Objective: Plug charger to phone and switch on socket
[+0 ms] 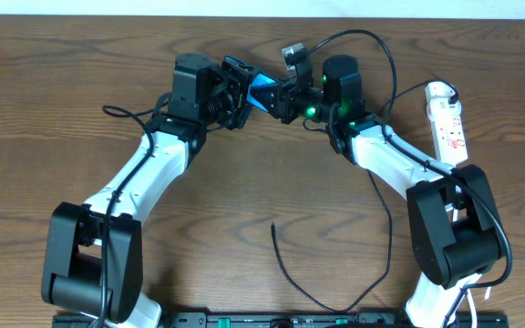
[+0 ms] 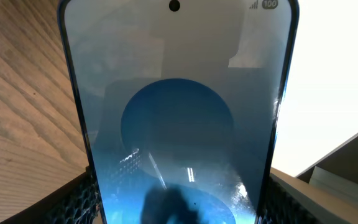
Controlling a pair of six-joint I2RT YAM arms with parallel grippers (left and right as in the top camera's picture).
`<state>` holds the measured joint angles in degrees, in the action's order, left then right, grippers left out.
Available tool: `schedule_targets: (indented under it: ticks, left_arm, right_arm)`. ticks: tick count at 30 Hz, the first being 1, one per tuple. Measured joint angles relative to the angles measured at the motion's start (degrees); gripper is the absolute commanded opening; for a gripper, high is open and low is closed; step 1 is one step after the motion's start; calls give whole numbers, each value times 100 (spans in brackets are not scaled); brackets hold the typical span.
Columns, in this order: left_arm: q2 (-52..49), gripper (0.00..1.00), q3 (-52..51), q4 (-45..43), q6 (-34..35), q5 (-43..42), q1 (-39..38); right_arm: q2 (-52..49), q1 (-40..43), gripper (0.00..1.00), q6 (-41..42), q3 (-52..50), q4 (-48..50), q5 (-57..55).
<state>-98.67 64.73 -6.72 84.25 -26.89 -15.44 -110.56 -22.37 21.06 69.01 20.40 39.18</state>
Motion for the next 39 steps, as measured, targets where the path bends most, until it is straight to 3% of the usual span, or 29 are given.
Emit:
schedule_targets:
  ticks: [5,8,14,16,20,22,34,39]
  left_arm:
    - [0,7,0,0,0,0,0]
    - [0,7,0,0,0,2,0]
    - [0,11,0,0,20,2,0]
    - [0,25,0,2,20,2,0]
    - [0,74,0,2,20,2,0]
    - [0,89,0,0,20,2,0]
    - [0,90,0,-127,83,-70,2]
    - [2,91,0,-538,87,-455,160]
  right_arm:
    - [0,0,14,-4,0,2,0]
    - [0,0,1,-17,0,-2,-48]
    - [0,2,1,-74,0,-7,-109]
    - [0,2,1,-72,0,-9,-109]
    - [0,2,1,-72,0,-9,-111]
    - [0,2,1,-72,0,-7,-111]
    - [0,131,1,-24,-2,-63,-101]
    - [-2,612,1,345,-2,-118,-533]
